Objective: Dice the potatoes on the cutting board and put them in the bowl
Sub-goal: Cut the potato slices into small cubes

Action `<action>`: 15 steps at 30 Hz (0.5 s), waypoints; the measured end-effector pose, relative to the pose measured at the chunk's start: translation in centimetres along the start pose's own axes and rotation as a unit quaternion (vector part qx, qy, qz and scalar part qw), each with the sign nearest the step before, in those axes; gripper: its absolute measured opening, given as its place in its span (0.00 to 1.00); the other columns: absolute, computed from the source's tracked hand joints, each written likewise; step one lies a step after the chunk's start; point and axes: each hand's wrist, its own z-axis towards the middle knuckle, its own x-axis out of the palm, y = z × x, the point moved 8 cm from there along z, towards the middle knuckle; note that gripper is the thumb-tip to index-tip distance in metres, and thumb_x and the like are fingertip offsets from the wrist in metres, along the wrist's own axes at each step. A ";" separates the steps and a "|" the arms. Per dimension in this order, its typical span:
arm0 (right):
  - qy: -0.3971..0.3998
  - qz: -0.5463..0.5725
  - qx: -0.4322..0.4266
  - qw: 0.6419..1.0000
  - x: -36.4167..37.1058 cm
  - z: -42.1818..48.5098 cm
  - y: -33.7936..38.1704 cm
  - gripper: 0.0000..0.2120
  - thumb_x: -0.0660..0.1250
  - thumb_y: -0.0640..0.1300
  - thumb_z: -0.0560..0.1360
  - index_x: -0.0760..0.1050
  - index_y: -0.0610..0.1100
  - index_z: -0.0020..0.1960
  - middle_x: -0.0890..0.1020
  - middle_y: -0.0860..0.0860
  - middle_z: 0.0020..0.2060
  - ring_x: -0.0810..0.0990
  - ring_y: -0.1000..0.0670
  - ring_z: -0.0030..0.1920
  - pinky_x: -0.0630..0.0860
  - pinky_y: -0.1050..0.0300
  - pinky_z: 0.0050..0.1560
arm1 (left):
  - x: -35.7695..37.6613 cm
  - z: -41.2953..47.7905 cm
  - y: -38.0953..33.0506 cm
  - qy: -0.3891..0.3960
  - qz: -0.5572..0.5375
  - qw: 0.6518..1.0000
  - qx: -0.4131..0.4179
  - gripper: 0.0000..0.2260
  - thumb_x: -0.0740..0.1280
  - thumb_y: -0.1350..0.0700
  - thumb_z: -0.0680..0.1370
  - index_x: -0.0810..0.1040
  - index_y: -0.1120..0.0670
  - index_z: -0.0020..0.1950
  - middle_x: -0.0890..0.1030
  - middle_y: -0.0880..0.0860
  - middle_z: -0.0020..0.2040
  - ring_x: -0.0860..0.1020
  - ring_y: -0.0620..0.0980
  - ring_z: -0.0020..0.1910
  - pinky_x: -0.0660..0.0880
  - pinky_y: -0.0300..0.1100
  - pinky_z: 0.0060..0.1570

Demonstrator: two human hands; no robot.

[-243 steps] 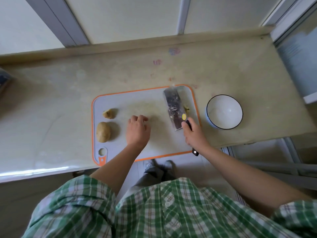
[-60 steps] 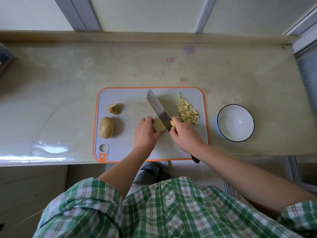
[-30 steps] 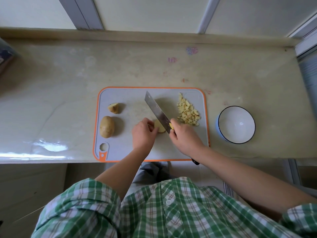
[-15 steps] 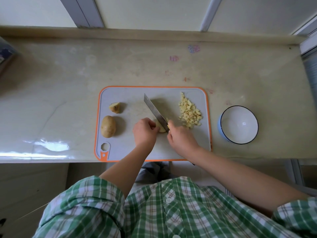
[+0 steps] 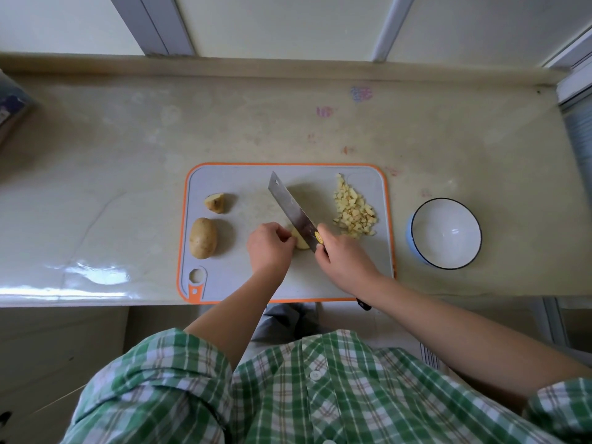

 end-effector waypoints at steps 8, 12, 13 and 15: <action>0.017 -0.013 0.030 0.999 1.2 -0.2 -0.3 0.10 0.57 0.39 0.79 0.68 0.37 0.58 0.64 0.51 0.26 0.64 0.50 0.26 0.54 0.55 0.26 | 0.1 0.2 0.1 -0.003 -0.004 1.000 -0.010 0.00 0.71 0.59 0.71 0.82 0.55 0.40 0.80 0.48 0.37 0.75 0.47 0.38 0.66 0.37 0.38; 0.025 -0.034 0.040 0.998 2.1 0.1 -0.1 0.16 0.55 0.39 0.79 0.64 0.38 0.66 0.70 0.47 0.32 0.75 0.39 0.35 0.64 0.52 0.33 | 0.2 0.4 0.2 0.007 -0.005 1.000 -0.025 0.01 0.71 0.59 0.71 0.81 0.54 0.39 0.78 0.47 0.35 0.75 0.48 0.38 0.66 0.37 0.38; 0.022 -0.028 0.042 0.998 2.2 0.2 0.0 0.15 0.55 0.39 0.79 0.65 0.38 0.65 0.71 0.46 0.33 0.77 0.37 0.37 0.65 0.52 0.33 | 0.2 0.4 0.2 0.010 -0.006 1.000 -0.027 0.02 0.71 0.59 0.71 0.81 0.54 0.39 0.78 0.47 0.35 0.75 0.48 0.38 0.66 0.38 0.38; 0.012 -0.021 0.042 0.999 2.1 0.5 0.2 0.13 0.55 0.39 0.79 0.66 0.38 0.63 0.70 0.46 0.33 0.77 0.37 0.38 0.64 0.52 0.33 | 0.3 0.4 0.2 0.014 -0.009 1.000 -0.027 0.03 0.71 0.60 0.70 0.80 0.53 0.37 0.78 0.47 0.35 0.76 0.48 0.39 0.66 0.38 0.38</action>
